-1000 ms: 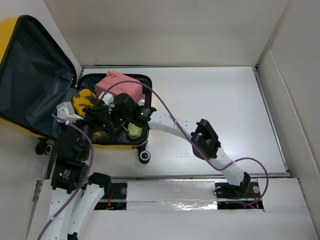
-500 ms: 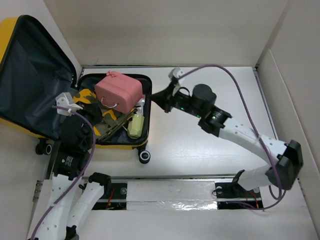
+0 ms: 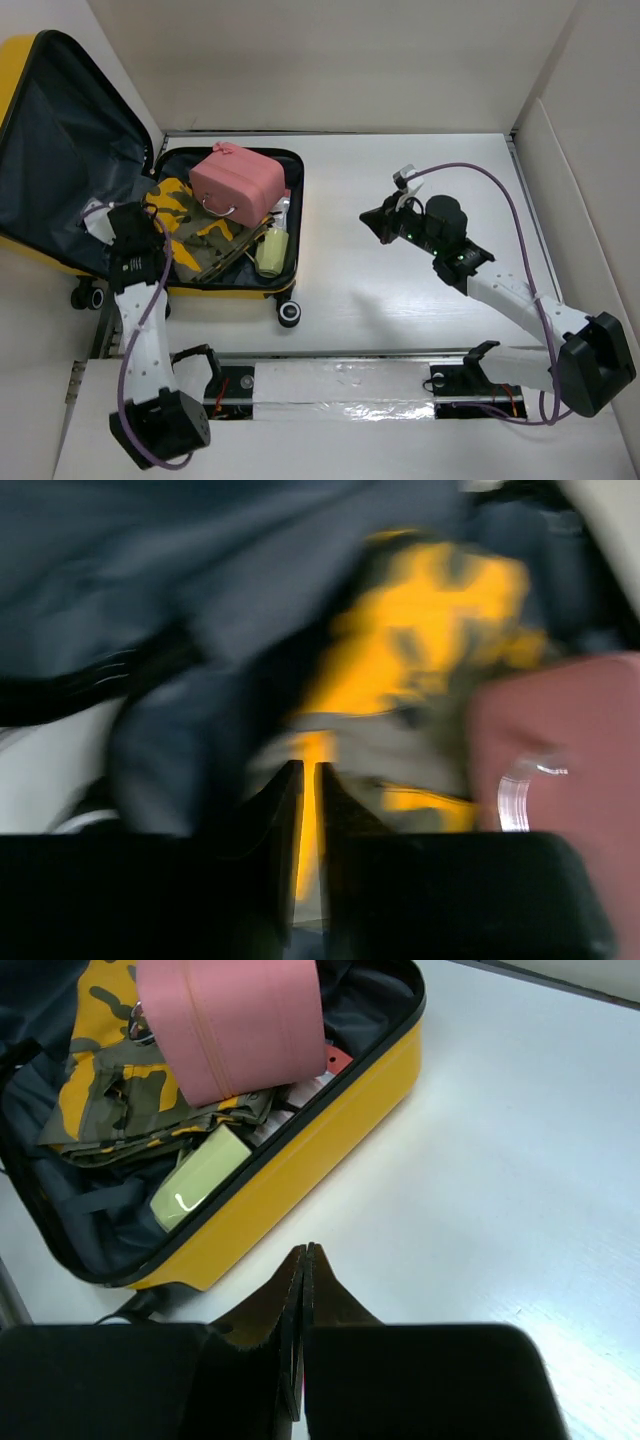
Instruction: Pack the luggage
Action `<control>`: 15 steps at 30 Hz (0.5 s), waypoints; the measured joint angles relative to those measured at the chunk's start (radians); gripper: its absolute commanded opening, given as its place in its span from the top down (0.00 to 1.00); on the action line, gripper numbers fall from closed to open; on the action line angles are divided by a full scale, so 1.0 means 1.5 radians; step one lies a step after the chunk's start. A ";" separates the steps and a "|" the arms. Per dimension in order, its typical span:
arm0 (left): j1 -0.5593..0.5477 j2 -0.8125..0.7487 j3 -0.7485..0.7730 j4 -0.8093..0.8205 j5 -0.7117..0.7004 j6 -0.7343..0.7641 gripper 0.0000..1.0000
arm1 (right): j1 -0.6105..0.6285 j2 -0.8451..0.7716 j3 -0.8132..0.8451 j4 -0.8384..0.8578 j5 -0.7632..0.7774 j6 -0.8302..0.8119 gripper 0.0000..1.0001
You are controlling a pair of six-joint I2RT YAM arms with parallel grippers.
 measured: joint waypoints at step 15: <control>0.054 -0.014 0.103 -0.138 -0.274 0.001 0.35 | 0.005 -0.018 0.018 -0.054 -0.008 0.004 1.00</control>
